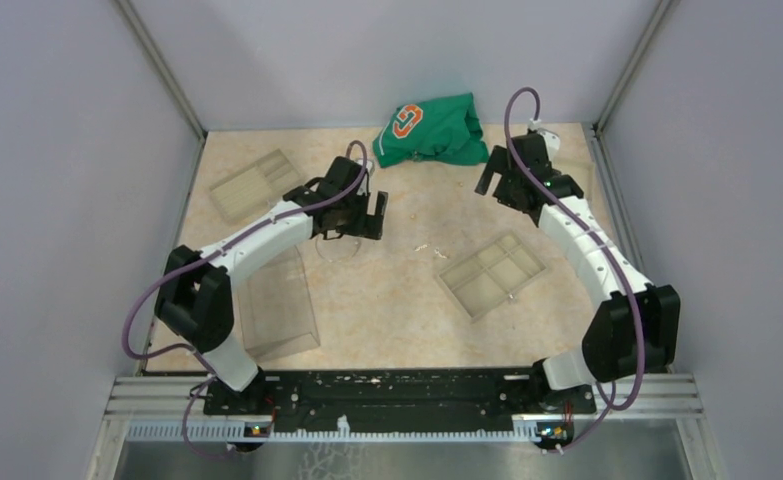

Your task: Organize the mixed jewelry

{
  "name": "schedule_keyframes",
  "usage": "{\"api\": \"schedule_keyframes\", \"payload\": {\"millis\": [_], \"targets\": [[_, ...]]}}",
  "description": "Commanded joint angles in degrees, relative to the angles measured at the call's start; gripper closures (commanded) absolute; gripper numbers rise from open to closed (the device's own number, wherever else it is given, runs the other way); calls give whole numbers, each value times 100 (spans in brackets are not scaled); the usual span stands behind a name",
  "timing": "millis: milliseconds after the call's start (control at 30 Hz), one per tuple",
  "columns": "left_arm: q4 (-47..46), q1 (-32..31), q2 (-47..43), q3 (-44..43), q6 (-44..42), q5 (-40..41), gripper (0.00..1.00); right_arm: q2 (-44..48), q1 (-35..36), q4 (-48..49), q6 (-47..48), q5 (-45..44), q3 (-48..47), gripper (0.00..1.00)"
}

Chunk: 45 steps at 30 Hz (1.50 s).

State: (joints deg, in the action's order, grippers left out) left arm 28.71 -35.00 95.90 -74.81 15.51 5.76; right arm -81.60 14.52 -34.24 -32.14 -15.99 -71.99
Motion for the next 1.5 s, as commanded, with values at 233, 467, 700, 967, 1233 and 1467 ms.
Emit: {"api": "schedule_keyframes", "payload": {"millis": [233,467,700,967,1233,1467], "targets": [[322,922,16,-140,727,-218,2,-617,995,228,926,916,-231,9],[464,1135,75,-456,657,-24,2,-1321,1449,268,612,1454,-134,35],[421,1154,44,-444,729,-136,2,-1952,1573,451,529,1500,-53,61],[429,1154,-56,-359,732,-221,2,-2542,1579,346,1026,1196,-264,57],[299,1154,-191,-199,774,-205,2,-2812,1677,448,1217,1040,-209,64],[292,1154,-219,-154,761,-203,2,-2898,1757,427,1285,949,-175,76]]}}
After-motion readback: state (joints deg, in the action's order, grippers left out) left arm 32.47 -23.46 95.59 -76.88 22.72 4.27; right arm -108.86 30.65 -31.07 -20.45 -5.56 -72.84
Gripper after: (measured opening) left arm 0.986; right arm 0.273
